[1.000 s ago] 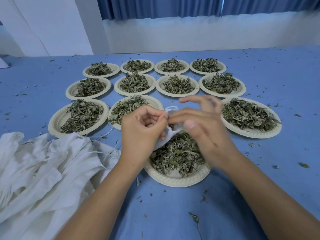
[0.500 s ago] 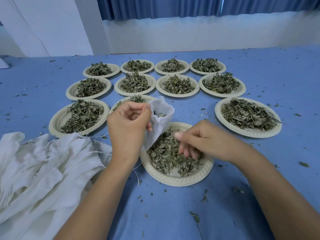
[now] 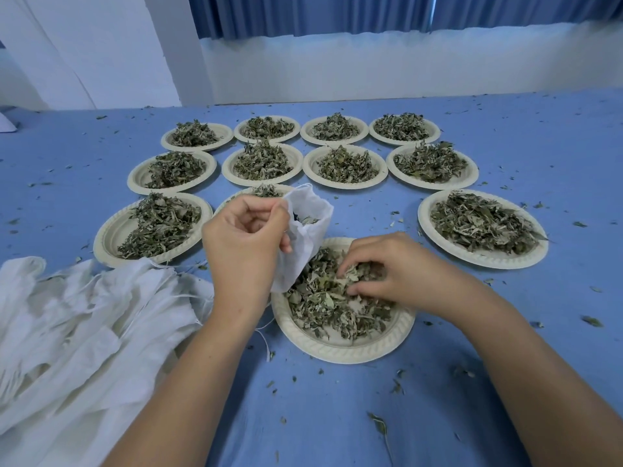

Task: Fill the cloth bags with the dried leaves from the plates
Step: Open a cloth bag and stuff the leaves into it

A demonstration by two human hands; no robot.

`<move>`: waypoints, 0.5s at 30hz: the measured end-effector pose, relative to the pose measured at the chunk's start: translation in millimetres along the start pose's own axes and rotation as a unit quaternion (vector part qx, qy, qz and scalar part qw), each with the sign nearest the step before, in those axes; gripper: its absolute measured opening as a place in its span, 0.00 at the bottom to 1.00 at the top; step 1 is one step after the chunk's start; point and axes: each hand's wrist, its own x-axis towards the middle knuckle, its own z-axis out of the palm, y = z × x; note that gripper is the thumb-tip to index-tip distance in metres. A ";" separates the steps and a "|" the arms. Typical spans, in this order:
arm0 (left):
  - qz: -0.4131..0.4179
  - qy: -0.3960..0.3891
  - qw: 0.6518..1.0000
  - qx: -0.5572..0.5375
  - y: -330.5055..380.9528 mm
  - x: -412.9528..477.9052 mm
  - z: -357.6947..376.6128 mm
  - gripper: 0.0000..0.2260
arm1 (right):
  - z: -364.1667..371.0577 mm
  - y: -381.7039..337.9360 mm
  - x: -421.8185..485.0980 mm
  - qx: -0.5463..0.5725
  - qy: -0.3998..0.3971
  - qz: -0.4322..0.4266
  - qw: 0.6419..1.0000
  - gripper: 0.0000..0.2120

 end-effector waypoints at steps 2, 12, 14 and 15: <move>0.012 0.022 1.000 -0.009 1.1 0.8 -1.1 0.09 | -7.6 0.6 -4.4 0.052 0.034 0.020 0.998 0.08; 0.010 -0.028 0.999 0.015 -3.8 -1.3 1.9 0.07 | -16.4 -9.5 -11.7 0.357 0.252 -0.036 0.899 0.10; 0.026 -0.071 0.997 0.032 -5.1 -5.2 3.9 0.06 | -12.1 -12.9 -10.1 0.395 0.297 -0.048 0.868 0.12; 0.032 -0.090 0.995 0.038 -5.6 -7.0 4.9 0.05 | -9.2 -15.2 -9.0 0.405 0.312 -0.051 0.858 0.12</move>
